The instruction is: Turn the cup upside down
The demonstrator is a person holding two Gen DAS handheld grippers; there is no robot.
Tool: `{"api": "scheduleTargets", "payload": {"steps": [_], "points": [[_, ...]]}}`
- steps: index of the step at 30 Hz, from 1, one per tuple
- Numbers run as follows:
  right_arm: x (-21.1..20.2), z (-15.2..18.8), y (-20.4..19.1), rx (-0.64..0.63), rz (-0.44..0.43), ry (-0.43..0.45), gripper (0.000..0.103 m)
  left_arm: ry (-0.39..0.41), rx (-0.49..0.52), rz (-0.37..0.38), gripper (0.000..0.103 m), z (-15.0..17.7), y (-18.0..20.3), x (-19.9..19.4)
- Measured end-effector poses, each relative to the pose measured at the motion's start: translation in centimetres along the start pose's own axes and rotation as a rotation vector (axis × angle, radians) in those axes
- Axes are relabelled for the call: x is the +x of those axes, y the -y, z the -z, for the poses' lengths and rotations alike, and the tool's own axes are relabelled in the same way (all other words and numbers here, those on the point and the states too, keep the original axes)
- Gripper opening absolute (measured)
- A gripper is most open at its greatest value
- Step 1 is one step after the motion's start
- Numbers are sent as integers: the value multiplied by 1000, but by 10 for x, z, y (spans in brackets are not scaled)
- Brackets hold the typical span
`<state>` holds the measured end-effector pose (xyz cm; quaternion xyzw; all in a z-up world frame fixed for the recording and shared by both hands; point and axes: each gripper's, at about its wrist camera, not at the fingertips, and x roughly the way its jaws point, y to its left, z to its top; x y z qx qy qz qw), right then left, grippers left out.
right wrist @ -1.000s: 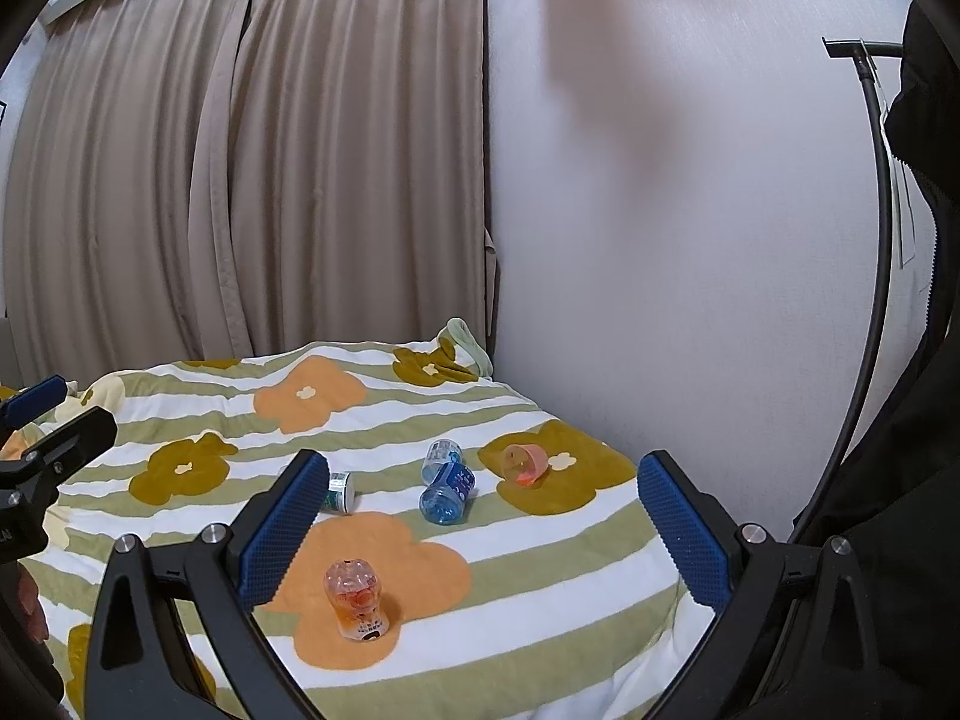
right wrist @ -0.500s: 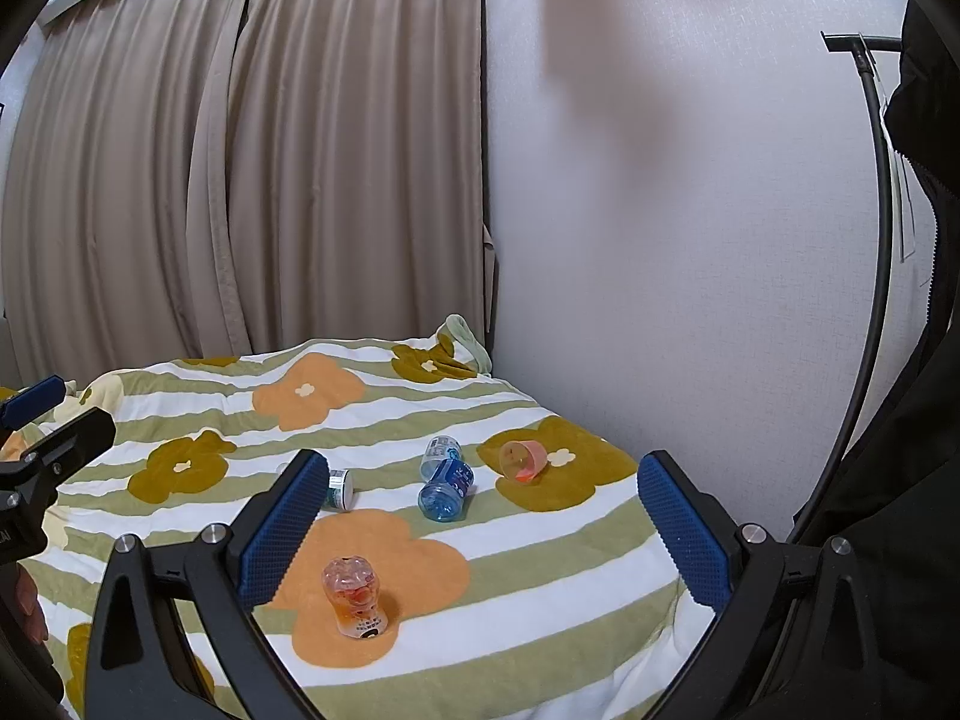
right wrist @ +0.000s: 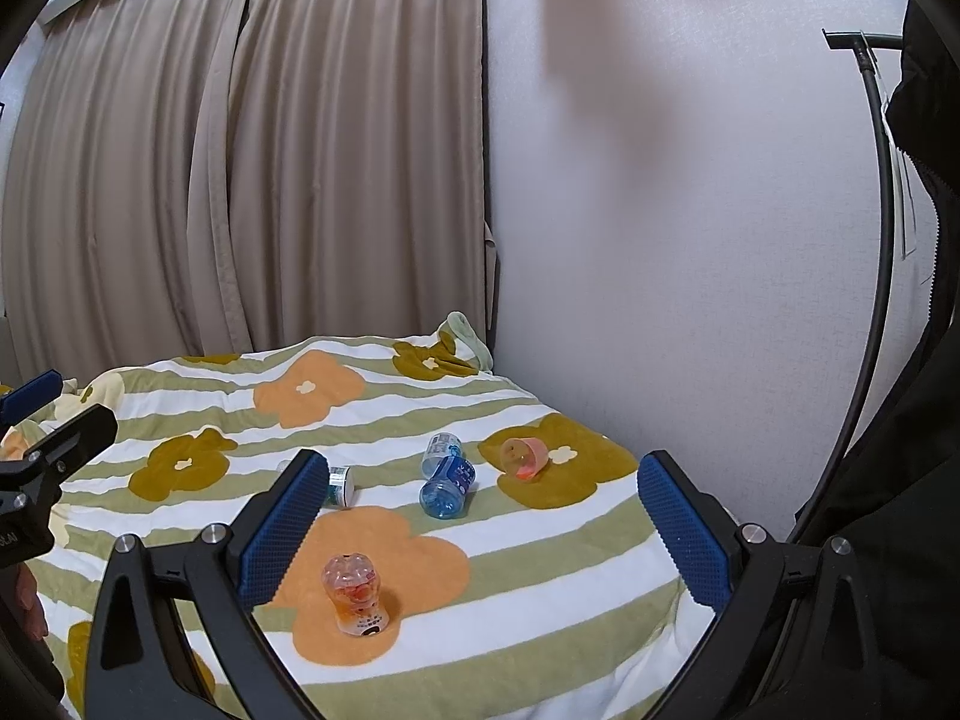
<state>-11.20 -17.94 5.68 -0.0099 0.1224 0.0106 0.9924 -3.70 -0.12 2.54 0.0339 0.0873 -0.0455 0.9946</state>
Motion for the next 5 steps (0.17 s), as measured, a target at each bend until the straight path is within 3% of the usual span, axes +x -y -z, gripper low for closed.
{"api": "scheduleTargets", "payload": {"steps": [5], "points": [[-2, 3, -1, 0, 1, -2, 103, 22, -19, 7, 103, 2, -2, -1]]}}
